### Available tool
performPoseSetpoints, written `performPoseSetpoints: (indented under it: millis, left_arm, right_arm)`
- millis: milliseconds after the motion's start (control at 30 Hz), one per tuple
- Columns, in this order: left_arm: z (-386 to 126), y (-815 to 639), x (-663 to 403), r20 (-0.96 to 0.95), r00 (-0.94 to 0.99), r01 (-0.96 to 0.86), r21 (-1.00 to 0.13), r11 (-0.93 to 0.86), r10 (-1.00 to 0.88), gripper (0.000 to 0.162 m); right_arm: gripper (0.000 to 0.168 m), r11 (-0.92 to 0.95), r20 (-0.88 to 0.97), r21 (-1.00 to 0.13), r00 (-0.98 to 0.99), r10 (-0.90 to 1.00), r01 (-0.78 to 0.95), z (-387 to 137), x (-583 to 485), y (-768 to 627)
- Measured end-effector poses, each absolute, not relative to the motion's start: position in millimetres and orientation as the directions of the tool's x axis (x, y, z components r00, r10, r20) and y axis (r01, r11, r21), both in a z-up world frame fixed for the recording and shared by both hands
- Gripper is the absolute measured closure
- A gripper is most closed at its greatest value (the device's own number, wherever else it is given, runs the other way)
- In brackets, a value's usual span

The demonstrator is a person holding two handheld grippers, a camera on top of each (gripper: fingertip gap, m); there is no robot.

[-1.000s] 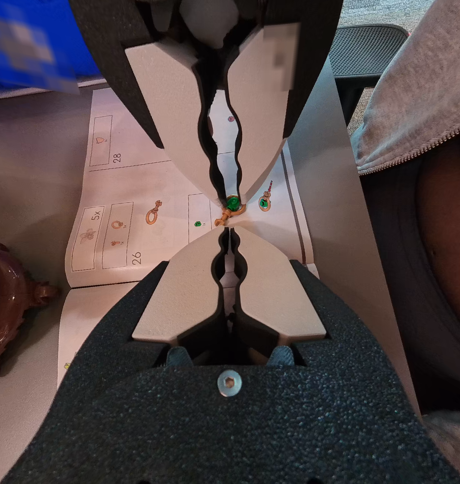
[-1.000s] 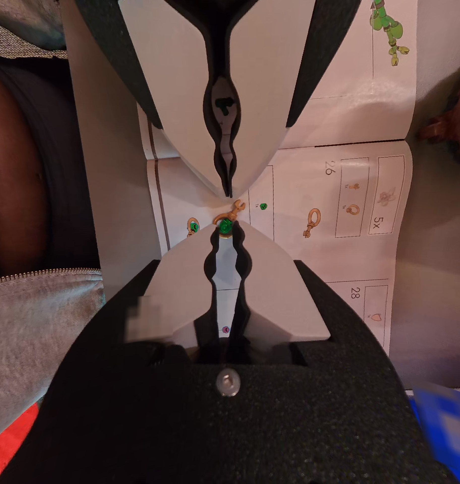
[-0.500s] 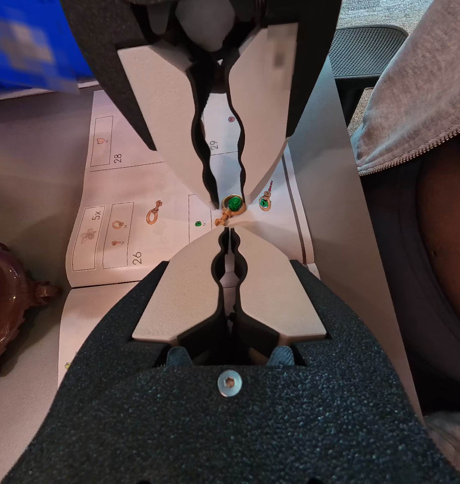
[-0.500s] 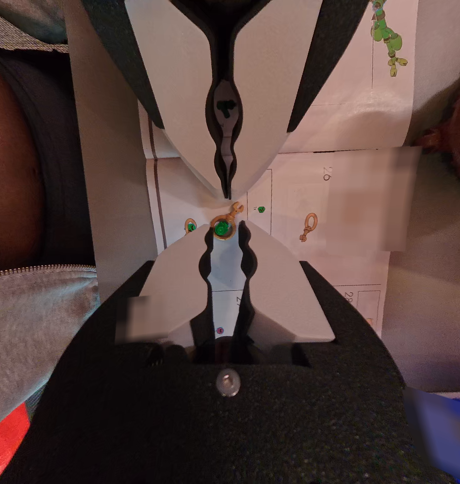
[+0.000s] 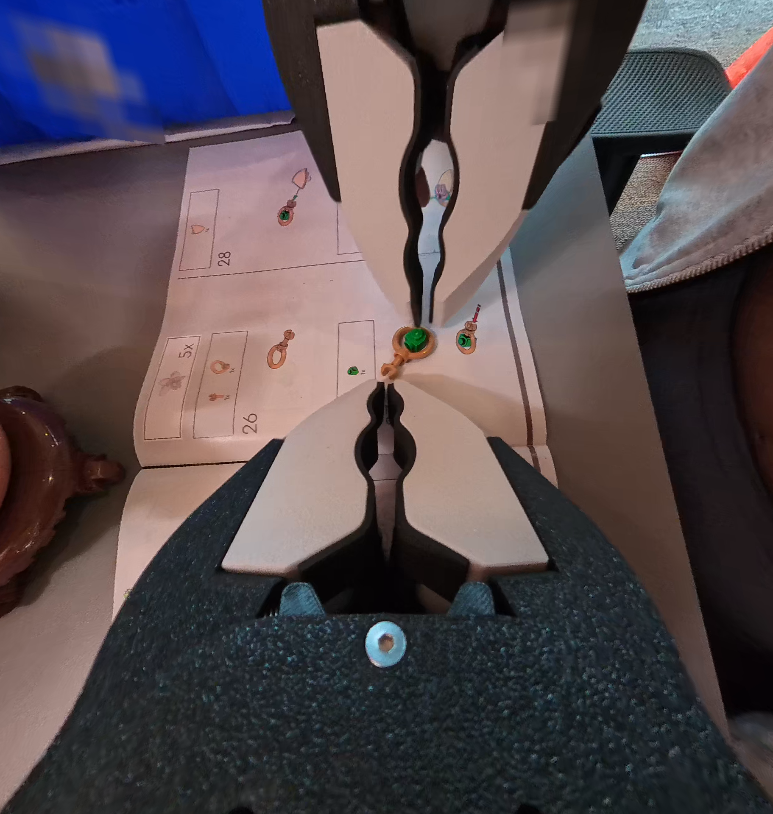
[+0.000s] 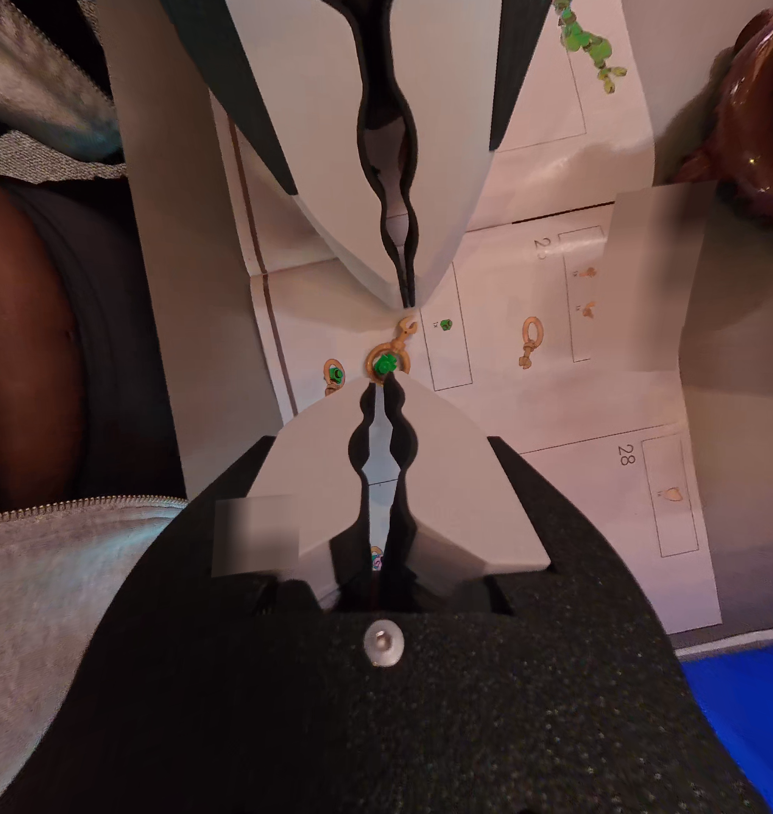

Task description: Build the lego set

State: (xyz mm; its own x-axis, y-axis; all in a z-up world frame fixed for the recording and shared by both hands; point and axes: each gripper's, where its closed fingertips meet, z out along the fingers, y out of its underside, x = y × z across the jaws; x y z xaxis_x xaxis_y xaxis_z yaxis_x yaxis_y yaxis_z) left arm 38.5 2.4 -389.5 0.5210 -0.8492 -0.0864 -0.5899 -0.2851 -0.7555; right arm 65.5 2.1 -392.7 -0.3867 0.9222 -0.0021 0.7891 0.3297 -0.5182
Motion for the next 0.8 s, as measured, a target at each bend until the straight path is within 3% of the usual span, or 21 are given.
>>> performPoseSetpoints:
  millis: [533, 800]
  left_arm:
    - [-390, 4, 39, -0.084, 0.521, -0.587, -0.758, -0.285, -0.850, 0.161]
    - [-390, 4, 39, -0.084, 0.520, -0.587, -0.758, -0.284, -0.850, 0.161]
  right_arm:
    - [0.164, 0.323, 0.002, -0.519, -0.377, 0.926, 0.792, -389, 62, 7]
    - [0.164, 0.156, -0.151, -0.513, -0.268, 0.951, 0.844, -389, 63, -4]
